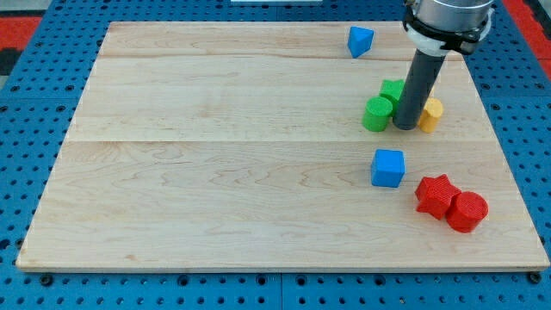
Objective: Separate the blue cube from green circle
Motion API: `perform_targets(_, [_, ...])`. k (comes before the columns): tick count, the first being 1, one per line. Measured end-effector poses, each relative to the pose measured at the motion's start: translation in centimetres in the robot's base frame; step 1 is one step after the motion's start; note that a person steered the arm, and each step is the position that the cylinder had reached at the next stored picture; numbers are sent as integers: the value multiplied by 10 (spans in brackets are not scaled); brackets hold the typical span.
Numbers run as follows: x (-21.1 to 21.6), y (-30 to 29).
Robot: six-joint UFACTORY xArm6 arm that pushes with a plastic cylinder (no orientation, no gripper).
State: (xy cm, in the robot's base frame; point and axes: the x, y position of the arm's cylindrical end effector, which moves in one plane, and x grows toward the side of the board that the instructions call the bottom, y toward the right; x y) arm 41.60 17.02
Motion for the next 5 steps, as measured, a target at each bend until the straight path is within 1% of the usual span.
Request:
perform_targets(1, [23,-1])
perform_targets(2, [18,-45])
perform_targets(3, [-10,-65])
perform_targets(4, [-13,-48])
perform_targets(5, [-51,-96])
